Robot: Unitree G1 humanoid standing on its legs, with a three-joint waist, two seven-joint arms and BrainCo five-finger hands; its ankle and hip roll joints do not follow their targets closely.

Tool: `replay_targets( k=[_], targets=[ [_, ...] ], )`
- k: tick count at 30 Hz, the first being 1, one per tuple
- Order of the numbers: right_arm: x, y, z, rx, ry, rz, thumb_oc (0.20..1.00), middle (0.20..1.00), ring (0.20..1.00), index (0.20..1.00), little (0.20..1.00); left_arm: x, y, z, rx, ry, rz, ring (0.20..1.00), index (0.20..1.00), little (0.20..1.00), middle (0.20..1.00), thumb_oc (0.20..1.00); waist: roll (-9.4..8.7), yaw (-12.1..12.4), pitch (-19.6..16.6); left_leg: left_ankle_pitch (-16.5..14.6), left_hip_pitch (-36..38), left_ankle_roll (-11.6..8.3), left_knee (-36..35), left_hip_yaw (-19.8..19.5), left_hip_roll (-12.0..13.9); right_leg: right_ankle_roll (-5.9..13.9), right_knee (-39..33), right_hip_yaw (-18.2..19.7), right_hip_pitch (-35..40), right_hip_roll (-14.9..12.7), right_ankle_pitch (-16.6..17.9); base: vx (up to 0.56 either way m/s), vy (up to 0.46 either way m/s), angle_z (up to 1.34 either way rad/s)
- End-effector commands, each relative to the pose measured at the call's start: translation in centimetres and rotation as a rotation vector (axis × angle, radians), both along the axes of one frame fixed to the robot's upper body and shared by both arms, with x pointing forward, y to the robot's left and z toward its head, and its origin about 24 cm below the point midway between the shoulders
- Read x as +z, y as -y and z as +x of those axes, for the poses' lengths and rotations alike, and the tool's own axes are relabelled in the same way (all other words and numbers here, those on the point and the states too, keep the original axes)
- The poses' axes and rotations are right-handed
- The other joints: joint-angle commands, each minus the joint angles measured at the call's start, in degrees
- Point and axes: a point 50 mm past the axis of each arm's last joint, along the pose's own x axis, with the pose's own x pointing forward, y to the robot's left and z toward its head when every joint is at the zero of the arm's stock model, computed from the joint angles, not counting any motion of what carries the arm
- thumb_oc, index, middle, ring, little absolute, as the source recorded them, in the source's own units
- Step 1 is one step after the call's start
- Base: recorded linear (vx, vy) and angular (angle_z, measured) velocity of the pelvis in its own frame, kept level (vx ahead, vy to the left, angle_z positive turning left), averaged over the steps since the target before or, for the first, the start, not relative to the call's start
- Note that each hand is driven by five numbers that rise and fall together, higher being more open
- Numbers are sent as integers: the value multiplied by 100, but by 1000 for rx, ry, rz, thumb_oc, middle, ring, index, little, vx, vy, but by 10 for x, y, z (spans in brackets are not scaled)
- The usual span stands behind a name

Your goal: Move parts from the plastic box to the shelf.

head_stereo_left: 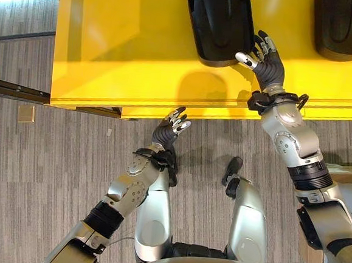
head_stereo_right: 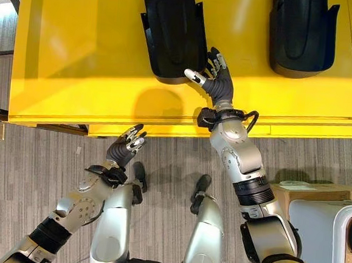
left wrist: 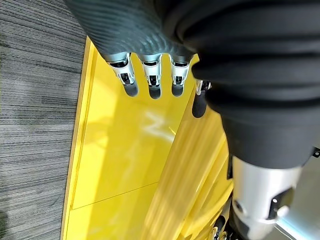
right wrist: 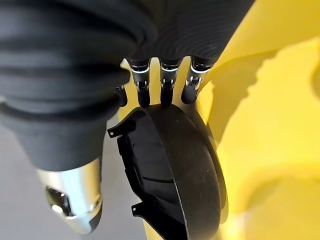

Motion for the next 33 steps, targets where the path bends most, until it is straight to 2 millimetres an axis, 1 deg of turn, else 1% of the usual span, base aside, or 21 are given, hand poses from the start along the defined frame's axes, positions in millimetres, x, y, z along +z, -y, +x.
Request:
replay_targets(
  k=[1, 12, 27, 33],
  targets=[
    [-20, -17, -11, 91, -52, 26, 1000, 1000, 1000, 1000, 1000, 28, 12, -12, -39, 150, -26, 1000, 1000, 1000, 1000, 1000, 57, 93, -122, -278, 338, 32, -135, 167, -114, 492, 799, -350, 96, -231, -507, 0, 0, 0],
    [-23, -25, -15, 137, -53, 18, 1000, 1000, 1000, 1000, 1000, 27, 13, -13, -48, 150, -27, 1000, 1000, 1000, 1000, 1000, 60, 97, -122, -272, 327, 35, -119, 167, -113, 490, 794, -339, 94, -232, -496, 0, 0, 0],
    [-20, -37, -21, 206, -43, -5, 1000, 1000, 1000, 1000, 1000, 28, 16, -14, -65, 150, -20, 1000, 1000, 1000, 1000, 1000, 64, 116, -122, -269, 368, 33, -130, 174, -112, 489, 778, -356, 133, -239, -490, 0, 0, 0],
    [-19, -40, -22, 188, -33, -12, 1000, 1000, 1000, 1000, 1000, 28, 18, -14, -69, 151, -20, 1000, 1000, 1000, 1000, 1000, 75, 117, -122, -258, 371, 26, -142, 187, -107, 489, 771, -352, 128, -249, -486, 0, 0, 0]
  ],
)
